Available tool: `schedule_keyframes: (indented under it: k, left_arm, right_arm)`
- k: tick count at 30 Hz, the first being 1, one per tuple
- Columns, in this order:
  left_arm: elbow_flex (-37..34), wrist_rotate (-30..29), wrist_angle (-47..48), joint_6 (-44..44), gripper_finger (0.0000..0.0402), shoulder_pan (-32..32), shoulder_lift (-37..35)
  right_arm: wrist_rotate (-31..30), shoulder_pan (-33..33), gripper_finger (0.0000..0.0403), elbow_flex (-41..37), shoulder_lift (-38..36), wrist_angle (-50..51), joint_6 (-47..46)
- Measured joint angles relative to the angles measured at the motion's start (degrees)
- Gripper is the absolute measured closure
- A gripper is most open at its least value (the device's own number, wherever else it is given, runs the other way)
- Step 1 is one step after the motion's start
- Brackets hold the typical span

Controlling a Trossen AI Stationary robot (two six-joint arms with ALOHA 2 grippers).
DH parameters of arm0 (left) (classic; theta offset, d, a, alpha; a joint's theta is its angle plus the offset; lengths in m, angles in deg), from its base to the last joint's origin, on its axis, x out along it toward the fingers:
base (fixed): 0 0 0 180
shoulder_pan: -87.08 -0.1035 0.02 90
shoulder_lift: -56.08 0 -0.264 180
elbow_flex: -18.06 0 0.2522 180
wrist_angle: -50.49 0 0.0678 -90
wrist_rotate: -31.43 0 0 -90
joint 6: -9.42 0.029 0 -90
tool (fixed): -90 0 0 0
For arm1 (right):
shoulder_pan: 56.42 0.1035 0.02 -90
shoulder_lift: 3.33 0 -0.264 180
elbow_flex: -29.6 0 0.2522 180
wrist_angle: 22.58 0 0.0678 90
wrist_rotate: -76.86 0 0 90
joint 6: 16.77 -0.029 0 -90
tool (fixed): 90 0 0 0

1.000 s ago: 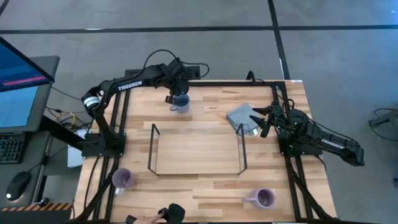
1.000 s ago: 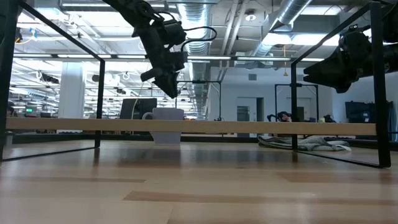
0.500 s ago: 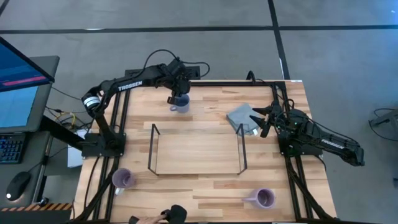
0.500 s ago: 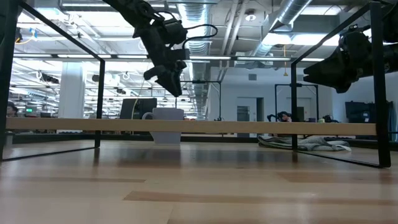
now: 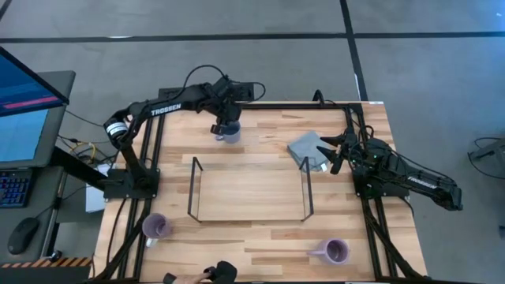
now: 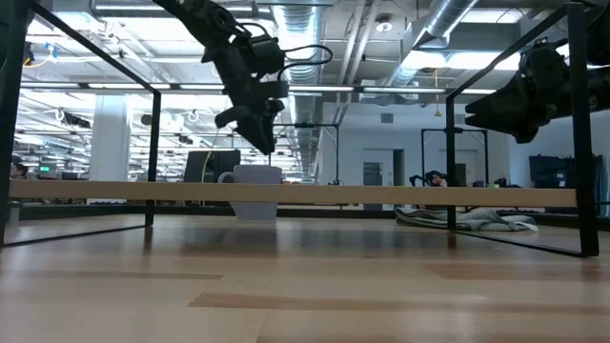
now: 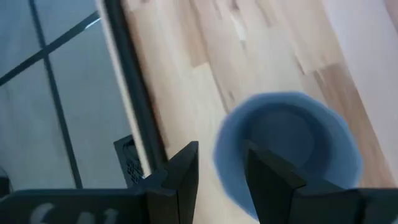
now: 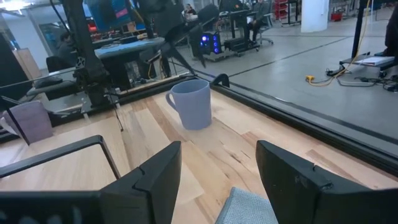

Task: Stack small to large cups/mugs on shelf
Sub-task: Put the blue mug on the shelf

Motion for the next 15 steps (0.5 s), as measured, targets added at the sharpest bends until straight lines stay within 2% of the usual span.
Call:
schedule_keyframes:
  k: [5, 15]
  left_arm:
    - [-2.00, 0.48, -0.36, 3.59, 0.0285, -0.01, 0.04]
    - [-4.41, 0.56, -5.05, 2.41, 0.0285, -0.48, 0.04]
  right_arm:
    - [0.01, 0.00, 0.0172, -0.01, 0.01, 0.00, 0.00]
    - [0.01, 0.00, 0.0172, -0.01, 0.01, 0.01, 0.00]
